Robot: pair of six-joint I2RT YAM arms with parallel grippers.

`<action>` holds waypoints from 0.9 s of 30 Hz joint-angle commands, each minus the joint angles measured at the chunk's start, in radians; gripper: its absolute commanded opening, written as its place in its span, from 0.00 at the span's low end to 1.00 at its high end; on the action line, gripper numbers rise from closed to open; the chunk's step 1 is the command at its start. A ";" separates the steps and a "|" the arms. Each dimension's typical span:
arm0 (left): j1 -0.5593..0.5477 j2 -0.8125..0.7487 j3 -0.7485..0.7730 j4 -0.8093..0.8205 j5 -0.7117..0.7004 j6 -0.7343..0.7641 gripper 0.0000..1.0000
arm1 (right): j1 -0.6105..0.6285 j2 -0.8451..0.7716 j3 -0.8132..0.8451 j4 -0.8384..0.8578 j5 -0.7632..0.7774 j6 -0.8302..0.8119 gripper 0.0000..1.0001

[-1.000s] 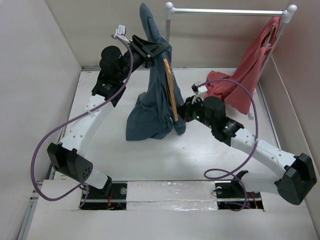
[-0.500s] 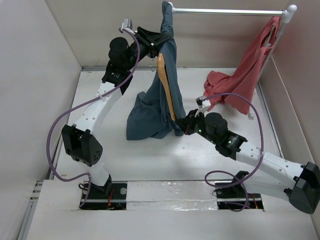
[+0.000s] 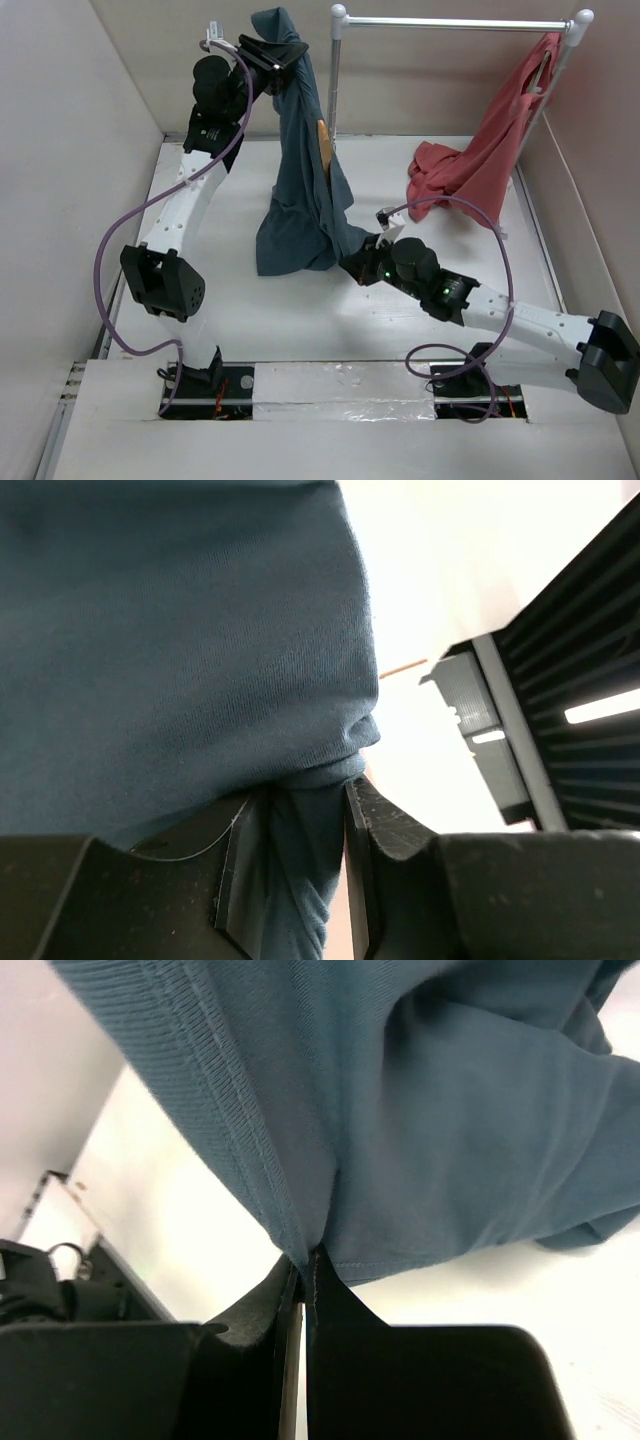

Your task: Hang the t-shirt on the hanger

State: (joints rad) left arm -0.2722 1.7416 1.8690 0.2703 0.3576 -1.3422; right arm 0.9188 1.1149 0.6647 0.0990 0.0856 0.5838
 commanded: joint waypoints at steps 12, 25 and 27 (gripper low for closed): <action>-0.053 -0.368 -0.439 0.297 -0.077 0.080 0.00 | 0.080 -0.145 0.238 -0.619 -0.029 0.016 0.00; -0.062 -0.539 -0.818 0.297 -0.009 0.017 0.00 | 0.115 0.025 0.487 -0.539 -0.078 -0.044 0.00; -0.062 -0.545 -0.843 0.294 -0.029 0.041 0.00 | 0.115 0.031 0.533 -0.606 -0.138 -0.062 0.00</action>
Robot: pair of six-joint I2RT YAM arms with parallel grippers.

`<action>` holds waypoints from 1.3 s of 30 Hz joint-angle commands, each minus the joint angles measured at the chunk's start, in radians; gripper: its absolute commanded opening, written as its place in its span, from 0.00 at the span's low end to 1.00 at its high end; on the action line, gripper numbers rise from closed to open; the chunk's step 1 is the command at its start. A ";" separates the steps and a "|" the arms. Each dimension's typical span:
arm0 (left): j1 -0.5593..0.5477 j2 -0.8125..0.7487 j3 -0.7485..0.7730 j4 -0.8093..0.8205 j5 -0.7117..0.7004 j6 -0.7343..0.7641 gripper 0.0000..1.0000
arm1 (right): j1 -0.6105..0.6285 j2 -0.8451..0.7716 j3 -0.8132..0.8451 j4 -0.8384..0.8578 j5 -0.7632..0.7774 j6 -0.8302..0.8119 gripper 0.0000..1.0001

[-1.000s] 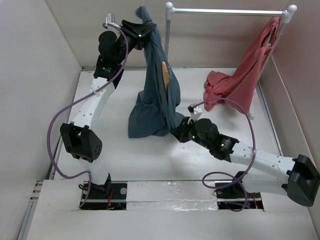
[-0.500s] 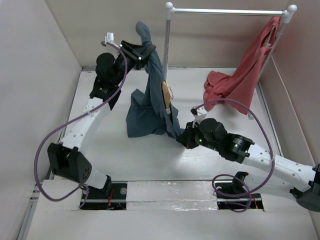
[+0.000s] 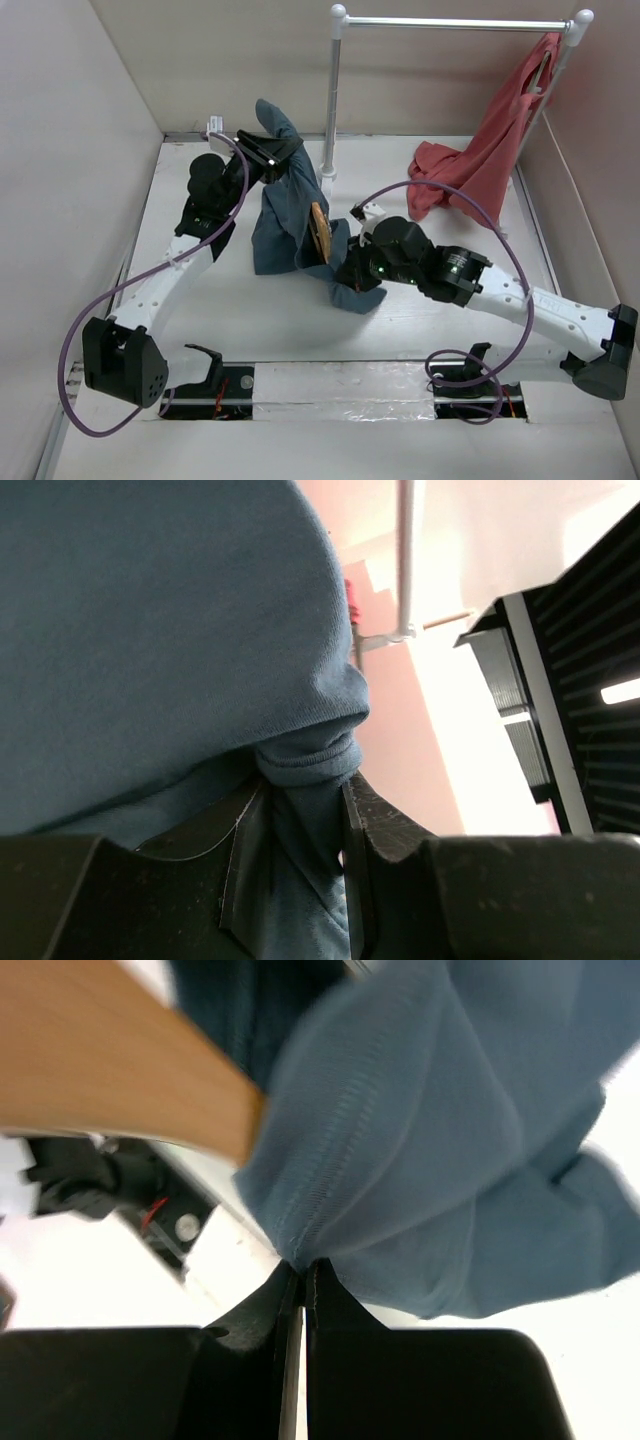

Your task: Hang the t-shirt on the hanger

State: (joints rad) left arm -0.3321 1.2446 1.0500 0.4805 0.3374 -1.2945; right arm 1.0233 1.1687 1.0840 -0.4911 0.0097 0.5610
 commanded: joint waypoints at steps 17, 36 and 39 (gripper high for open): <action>-0.002 0.036 -0.137 0.095 0.072 -0.075 0.00 | 0.040 0.115 0.119 -0.063 -0.036 0.002 0.22; -0.002 0.070 -0.251 0.126 0.120 -0.184 0.00 | 0.040 -0.017 0.063 0.037 0.171 -0.006 0.73; -0.002 0.076 -0.248 0.136 0.127 -0.210 0.00 | 0.040 -0.026 0.013 0.167 0.196 -0.024 0.68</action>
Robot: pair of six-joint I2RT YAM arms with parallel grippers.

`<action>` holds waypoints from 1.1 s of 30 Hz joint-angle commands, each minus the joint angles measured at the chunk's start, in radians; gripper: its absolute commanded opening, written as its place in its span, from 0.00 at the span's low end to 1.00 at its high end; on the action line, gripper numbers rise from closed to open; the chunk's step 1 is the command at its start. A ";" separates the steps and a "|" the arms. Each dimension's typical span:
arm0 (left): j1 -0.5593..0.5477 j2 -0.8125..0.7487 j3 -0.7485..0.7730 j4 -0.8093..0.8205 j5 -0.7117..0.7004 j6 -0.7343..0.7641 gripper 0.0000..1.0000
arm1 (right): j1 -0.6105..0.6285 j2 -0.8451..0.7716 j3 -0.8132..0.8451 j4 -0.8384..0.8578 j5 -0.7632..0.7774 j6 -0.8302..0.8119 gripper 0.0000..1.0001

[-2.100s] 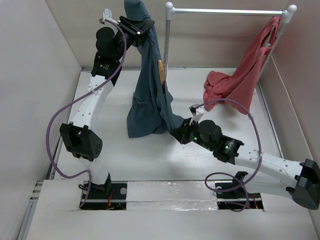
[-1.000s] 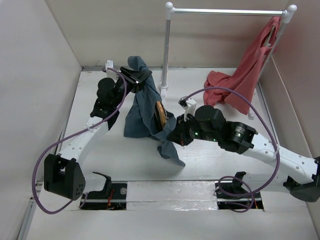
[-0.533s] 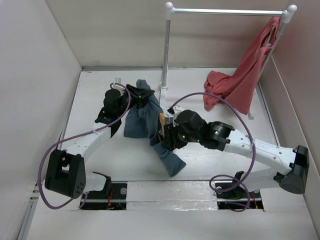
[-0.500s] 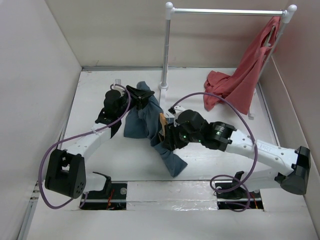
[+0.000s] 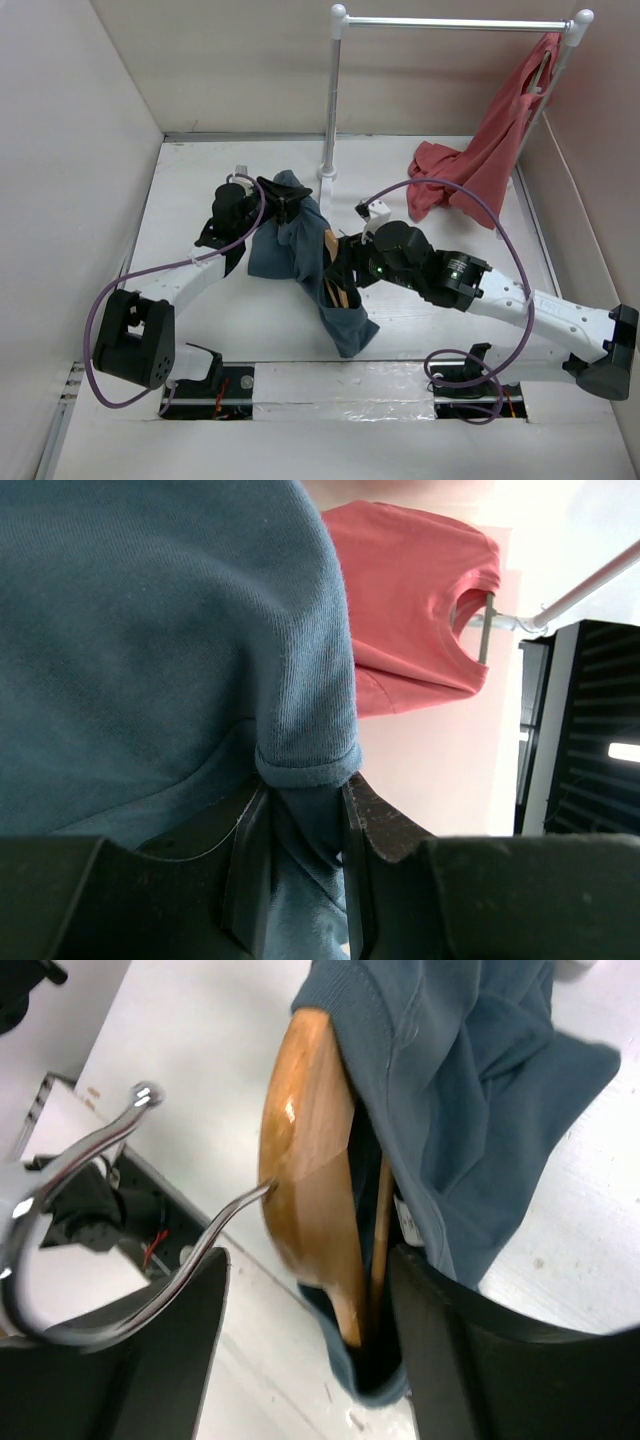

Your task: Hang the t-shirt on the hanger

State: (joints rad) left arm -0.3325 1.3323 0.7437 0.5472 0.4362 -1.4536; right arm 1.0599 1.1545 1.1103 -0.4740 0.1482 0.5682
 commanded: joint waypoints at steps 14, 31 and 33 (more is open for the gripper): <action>-0.002 -0.022 0.086 0.054 0.026 -0.079 0.00 | 0.012 0.008 -0.139 0.270 0.146 -0.016 0.32; -0.002 -0.028 0.163 0.008 0.018 -0.028 0.00 | 0.012 -0.067 -0.231 0.356 0.286 -0.027 0.00; -0.002 -0.031 0.195 -0.035 0.007 0.036 0.02 | 0.012 -0.102 -0.224 0.347 0.289 -0.028 0.00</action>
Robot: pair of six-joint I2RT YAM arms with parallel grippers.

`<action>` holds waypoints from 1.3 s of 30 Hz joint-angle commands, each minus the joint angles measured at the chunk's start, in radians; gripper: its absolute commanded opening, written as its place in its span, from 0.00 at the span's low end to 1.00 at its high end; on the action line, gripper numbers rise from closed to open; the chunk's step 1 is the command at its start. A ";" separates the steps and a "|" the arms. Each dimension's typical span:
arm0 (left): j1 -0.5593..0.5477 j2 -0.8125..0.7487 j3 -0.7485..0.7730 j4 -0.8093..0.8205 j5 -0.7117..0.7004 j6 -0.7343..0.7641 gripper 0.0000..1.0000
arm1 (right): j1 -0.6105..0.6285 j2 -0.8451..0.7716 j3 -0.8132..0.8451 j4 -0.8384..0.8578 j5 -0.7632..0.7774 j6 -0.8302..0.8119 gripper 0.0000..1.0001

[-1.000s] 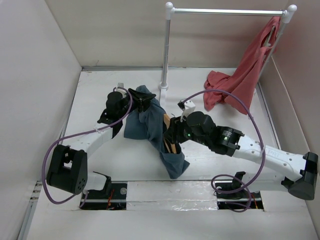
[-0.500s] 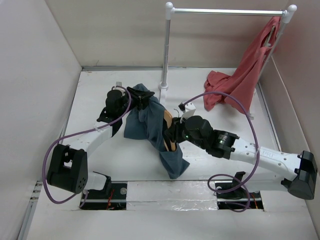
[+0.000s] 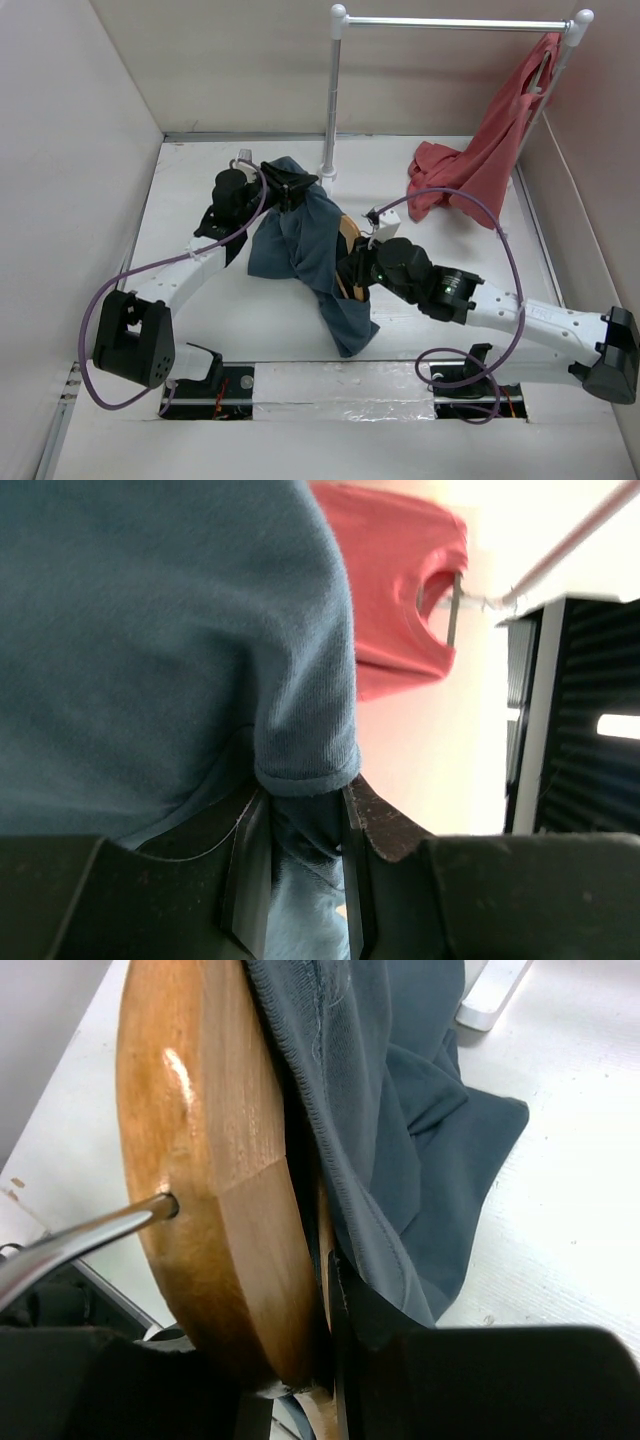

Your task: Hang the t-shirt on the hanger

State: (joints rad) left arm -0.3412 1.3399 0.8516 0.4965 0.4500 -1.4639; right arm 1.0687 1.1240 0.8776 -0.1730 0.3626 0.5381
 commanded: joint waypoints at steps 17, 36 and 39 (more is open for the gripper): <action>0.007 -0.012 0.244 -0.242 -0.137 0.356 0.45 | 0.004 -0.167 0.087 -0.091 0.065 0.011 0.00; 0.007 0.038 0.342 -0.349 -0.204 0.516 0.00 | -0.015 -0.213 0.098 -0.115 0.018 0.014 0.00; 0.007 0.036 0.345 -0.349 -0.209 0.519 0.00 | -0.026 -0.224 0.101 -0.114 0.006 0.013 0.00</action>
State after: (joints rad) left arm -0.3363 1.3865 1.1473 0.1326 0.2558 -0.9798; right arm 1.0527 0.9398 0.9104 -0.3454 0.3752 0.5488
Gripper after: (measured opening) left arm 0.003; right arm 0.279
